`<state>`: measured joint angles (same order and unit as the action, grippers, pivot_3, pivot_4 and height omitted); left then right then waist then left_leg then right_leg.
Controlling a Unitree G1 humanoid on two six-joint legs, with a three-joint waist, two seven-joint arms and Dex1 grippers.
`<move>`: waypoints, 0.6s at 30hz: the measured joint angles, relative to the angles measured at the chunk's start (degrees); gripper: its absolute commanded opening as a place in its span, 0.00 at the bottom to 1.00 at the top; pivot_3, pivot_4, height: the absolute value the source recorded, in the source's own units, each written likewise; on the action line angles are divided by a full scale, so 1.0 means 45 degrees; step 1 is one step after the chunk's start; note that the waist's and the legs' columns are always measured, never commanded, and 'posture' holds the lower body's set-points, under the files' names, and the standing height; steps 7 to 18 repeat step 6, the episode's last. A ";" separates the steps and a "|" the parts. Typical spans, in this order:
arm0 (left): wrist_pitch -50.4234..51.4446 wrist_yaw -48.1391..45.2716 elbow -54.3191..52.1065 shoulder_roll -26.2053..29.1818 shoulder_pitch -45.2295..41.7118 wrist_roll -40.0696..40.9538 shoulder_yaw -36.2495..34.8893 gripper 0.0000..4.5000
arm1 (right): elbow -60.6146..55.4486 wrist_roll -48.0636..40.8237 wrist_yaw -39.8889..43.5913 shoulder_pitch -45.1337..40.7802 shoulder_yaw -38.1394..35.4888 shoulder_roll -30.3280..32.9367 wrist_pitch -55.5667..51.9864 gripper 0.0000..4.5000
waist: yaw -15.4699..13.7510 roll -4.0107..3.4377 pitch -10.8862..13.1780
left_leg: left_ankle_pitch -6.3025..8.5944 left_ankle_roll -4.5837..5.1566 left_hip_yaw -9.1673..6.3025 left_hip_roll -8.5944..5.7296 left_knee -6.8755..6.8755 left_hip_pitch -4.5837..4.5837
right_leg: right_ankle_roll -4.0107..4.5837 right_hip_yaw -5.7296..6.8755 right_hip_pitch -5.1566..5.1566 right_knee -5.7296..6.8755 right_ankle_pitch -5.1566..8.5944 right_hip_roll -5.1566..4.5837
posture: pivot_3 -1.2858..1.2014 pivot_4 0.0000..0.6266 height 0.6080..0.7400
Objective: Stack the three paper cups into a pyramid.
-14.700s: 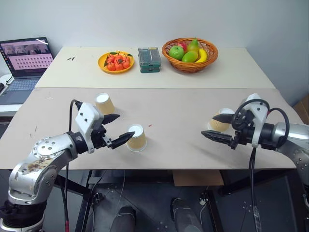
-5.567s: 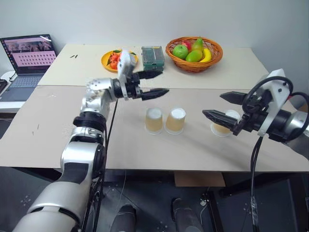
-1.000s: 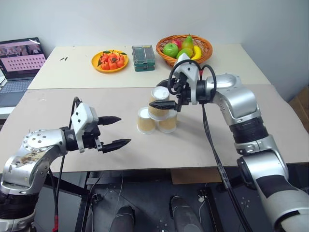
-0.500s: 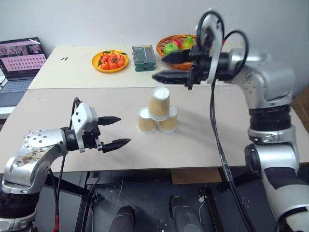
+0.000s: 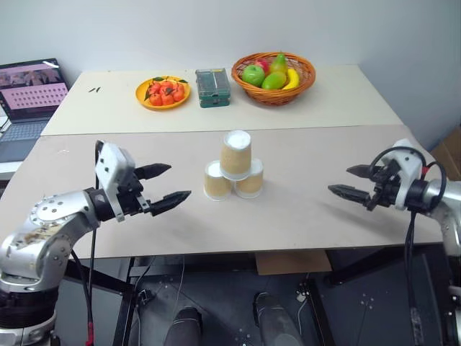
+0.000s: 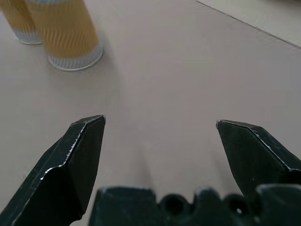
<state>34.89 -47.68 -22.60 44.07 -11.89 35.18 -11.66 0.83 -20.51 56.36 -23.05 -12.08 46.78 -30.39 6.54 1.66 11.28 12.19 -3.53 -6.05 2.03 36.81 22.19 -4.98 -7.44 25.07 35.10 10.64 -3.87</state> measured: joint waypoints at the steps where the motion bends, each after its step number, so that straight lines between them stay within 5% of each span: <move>1: -0.0064 0.0034 0.0003 -0.0081 0.0034 -0.0118 0.0071 1.00 | -0.0260 -0.0063 -0.0186 -0.0008 -0.0009 -0.0206 -0.0001 0.99 | 0.0024 0.0010 0.0003 | -0.0024 0.0016 -0.0006 0.0005 0.0006 -0.0001 | 0.0002 0.0000 -0.0010 -0.0003 0.0000 0.0010 | 0.52 0.24 1.00; 6: -0.0351 0.0736 0.0002 -0.0612 0.0195 -0.0662 0.0159 1.00 | -0.1259 -0.0270 -0.1277 -0.0023 0.0080 -0.1280 -0.0094 0.99 | 0.0071 0.0031 0.0009 | -0.0115 0.0033 -0.0008 -0.0005 0.0013 0.0024 | 0.0004 -0.0029 -0.0018 -0.0030 0.0001 0.0014 | 0.52 0.24 1.00; 18: -0.0351 0.0736 0.0002 -0.0612 0.0195 -0.0662 0.0159 1.00 | -0.1259 -0.0270 -0.1277 -0.0023 0.0080 -0.1280 -0.0094 0.99 | 0.0071 0.0031 0.0009 | -0.0115 0.0033 -0.0008 -0.0005 0.0013 0.0024 | 0.0004 -0.0029 -0.0018 -0.0030 0.0001 0.0014 | 0.52 0.24 1.00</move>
